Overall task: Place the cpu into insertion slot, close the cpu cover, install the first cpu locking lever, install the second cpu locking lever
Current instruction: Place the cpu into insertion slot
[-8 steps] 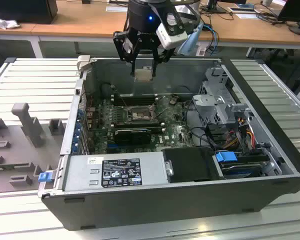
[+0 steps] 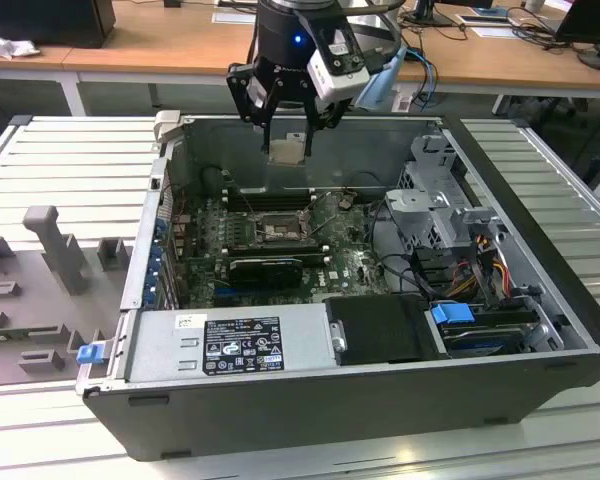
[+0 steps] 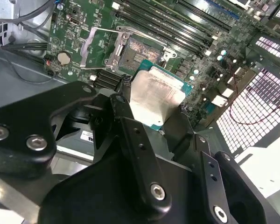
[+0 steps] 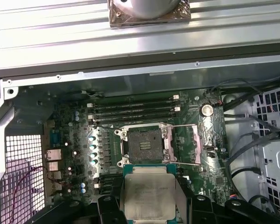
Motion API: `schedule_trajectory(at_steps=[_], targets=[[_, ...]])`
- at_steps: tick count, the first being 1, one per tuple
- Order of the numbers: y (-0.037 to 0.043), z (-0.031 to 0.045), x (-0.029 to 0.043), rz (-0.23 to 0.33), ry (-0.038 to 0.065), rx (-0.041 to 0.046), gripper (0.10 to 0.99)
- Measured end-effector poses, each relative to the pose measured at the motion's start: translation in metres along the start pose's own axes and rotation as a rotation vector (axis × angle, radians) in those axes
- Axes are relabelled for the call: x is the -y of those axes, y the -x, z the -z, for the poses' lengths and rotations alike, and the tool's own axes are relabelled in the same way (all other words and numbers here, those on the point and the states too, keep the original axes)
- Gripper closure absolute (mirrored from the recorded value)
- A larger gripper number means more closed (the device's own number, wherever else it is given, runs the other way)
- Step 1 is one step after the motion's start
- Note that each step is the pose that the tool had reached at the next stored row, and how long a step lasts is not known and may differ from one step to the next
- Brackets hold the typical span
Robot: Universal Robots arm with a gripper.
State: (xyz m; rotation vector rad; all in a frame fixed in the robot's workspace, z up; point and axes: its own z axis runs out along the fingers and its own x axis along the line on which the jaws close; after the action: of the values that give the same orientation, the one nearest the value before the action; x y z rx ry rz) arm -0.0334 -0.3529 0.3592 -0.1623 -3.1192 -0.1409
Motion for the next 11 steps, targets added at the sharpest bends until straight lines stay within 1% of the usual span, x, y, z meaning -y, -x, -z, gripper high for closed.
schedule_trajectory(at_steps=[11], targets=[[0.0001,-0.001,0.0001,-0.003,0.0,0.0,0.557]])
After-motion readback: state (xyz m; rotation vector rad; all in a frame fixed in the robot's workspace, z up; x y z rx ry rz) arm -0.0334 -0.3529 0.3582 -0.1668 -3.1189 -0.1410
